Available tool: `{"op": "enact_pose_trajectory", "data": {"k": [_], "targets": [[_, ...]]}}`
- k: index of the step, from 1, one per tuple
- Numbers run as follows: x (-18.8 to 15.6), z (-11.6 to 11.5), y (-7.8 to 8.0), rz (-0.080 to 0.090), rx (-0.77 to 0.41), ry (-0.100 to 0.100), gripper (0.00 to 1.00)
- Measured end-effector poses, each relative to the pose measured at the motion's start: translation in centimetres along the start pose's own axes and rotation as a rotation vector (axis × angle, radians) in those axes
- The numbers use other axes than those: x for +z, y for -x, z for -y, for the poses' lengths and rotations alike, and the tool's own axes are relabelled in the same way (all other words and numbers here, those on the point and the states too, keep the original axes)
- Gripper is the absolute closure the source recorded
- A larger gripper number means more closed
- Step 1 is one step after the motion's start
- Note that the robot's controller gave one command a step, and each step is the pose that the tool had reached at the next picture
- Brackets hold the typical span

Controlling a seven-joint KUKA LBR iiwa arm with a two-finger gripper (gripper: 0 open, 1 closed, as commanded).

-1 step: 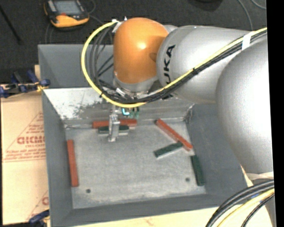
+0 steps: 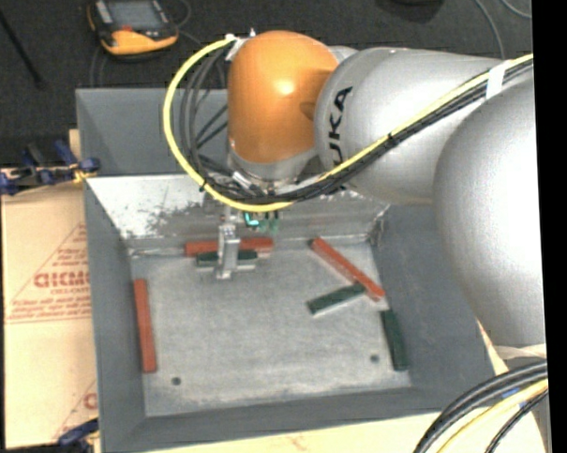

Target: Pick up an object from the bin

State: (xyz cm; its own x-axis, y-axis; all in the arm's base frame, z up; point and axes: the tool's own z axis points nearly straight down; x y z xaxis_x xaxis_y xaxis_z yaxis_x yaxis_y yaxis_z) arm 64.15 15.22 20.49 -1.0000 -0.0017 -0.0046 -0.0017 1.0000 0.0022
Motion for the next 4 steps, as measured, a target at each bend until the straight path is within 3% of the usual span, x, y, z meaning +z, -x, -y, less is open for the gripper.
{"op": "enact_pose_trajectory", "data": {"k": [1, 2, 3, 4], "targets": [[3.8, -0.1, 0.4, 0.01, 0.011, 0.002, 0.0], [7.4, 0.1, 0.5, -0.004, 0.196, -0.002, 0.0], [7.6, 3.6, 0.1, -0.002, 0.376, -0.001, 0.0], [13.0, 5.4, -1.7, 0.008, 0.318, 0.0, 1.0]]}}
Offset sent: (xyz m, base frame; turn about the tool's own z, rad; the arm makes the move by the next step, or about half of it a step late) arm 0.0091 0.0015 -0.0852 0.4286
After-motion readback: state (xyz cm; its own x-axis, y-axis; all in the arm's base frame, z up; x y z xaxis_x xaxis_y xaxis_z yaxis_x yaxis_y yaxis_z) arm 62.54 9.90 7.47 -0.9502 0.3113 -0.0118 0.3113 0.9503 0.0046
